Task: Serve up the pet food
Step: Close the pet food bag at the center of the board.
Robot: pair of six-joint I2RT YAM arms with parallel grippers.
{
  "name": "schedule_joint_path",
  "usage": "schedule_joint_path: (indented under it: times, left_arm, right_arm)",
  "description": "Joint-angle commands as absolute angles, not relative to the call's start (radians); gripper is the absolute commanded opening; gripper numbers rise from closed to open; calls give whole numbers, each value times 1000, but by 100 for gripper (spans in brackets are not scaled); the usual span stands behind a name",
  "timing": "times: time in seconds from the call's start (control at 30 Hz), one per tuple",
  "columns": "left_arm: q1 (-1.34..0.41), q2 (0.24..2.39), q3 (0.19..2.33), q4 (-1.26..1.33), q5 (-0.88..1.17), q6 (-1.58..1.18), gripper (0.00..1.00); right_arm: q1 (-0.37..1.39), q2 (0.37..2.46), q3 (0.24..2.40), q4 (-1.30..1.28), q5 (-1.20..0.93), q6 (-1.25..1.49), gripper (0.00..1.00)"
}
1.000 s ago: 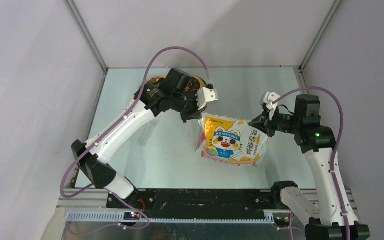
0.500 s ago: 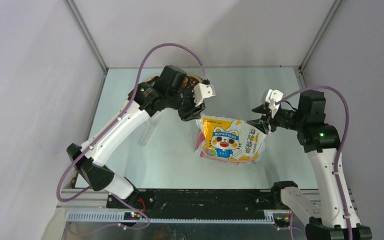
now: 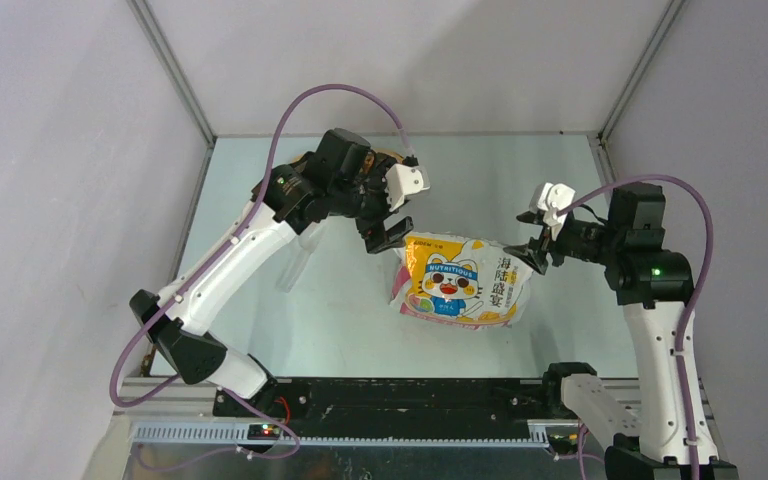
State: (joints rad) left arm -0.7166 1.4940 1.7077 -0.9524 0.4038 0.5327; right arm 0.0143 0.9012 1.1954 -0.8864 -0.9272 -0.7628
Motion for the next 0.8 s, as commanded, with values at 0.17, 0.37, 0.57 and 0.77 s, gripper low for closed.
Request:
schedule_joint_path:
  times: [0.17, 0.37, 0.57, 0.77]
  left_arm:
    - [-711, 1475, 1722, -938, 439, 541, 98]
    - [-715, 1523, 1743, -947, 462, 540, 88]
    - [-725, 1563, 1770, -977, 484, 548, 71]
    - [-727, 1563, 1769, -981, 485, 551, 53]
  right_arm:
    - [9, 904, 1264, -1064, -769, -909, 63]
    - [9, 863, 1209, -984, -726, -869, 58]
    - [16, 852, 1172, -957, -751, -846, 52]
    - [23, 896, 1170, -959, -761, -825, 29]
